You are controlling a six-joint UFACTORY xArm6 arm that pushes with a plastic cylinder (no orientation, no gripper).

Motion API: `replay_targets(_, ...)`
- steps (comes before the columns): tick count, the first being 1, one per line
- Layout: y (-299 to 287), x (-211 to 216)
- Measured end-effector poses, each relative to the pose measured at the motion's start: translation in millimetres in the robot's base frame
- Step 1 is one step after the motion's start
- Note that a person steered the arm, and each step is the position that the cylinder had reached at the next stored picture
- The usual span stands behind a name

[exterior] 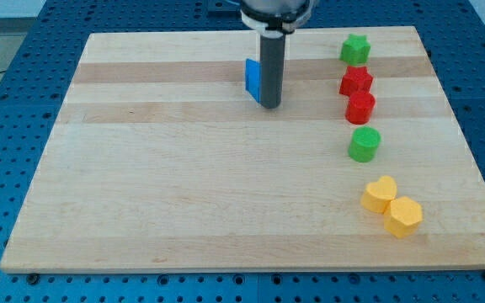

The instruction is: Separate the blue cube with the blue triangle towards the down

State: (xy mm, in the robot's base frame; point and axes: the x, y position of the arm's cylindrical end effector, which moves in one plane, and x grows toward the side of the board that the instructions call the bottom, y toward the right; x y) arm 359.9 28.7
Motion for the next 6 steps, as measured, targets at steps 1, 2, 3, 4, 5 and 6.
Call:
replay_targets(1,47,-22)
replay_targets(2,18,-61)
replay_targets(3,1,-23)
replay_targets(4,-28,-7)
replay_targets(5,14,-47)
replay_targets(6,6,-77)
